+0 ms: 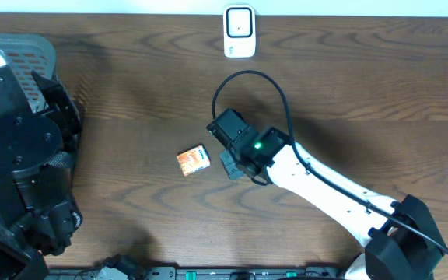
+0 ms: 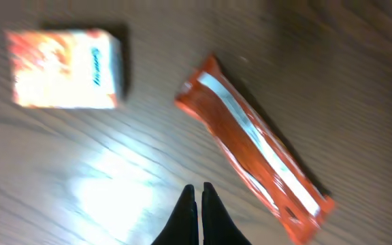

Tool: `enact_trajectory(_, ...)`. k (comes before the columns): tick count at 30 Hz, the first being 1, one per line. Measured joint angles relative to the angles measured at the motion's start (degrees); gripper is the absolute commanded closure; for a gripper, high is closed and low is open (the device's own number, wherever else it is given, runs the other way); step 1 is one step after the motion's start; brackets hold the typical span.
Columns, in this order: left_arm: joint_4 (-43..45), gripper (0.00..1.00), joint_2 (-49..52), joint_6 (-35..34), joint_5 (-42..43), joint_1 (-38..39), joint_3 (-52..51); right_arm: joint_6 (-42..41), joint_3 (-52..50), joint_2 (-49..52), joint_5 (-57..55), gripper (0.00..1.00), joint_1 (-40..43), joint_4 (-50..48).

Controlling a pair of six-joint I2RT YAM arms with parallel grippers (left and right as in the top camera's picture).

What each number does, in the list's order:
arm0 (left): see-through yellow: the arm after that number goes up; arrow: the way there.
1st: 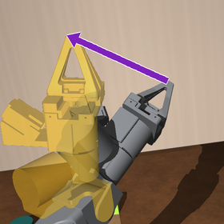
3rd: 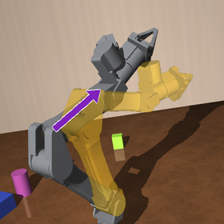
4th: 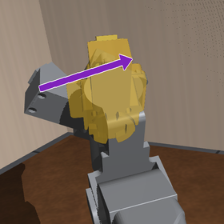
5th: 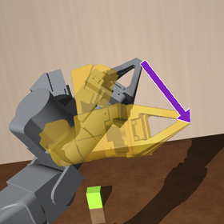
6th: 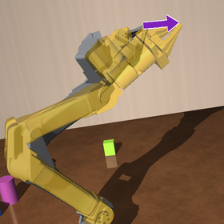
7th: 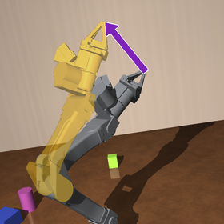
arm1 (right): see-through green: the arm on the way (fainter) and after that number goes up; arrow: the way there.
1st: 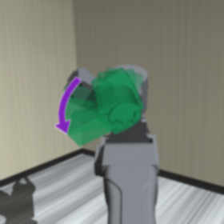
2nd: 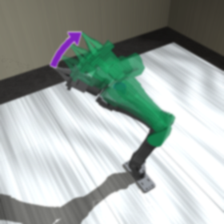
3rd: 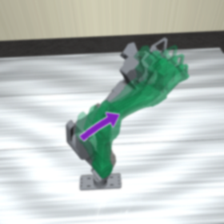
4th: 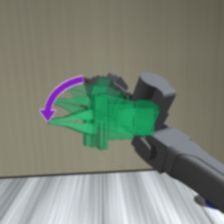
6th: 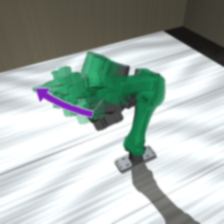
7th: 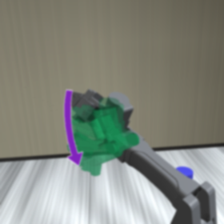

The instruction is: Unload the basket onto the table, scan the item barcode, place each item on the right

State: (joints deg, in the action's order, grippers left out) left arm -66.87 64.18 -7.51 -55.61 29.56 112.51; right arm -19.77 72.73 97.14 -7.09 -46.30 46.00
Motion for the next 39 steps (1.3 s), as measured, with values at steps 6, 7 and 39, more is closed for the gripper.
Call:
enact_trajectory(6, 0.00, 0.14, 0.00, 0.00, 0.00, 0.00, 0.00, -2.40, 0.00, 0.00, 3.98, 0.99, 2.16, -4.26)
enact_trajectory(7, 0.02, 0.14, 0.00, 0.00, 0.00, 0.00, 0.02, -2.60, 0.00, 0.00, 4.31, 0.99, 2.78, -4.70)
enact_trajectory(39, 0.02, 0.14, 0.00, 0.00, 0.00, 0.00, 0.00, -2.78, 3.08, 4.02, 7.85, 0.99, 6.86, -8.33)
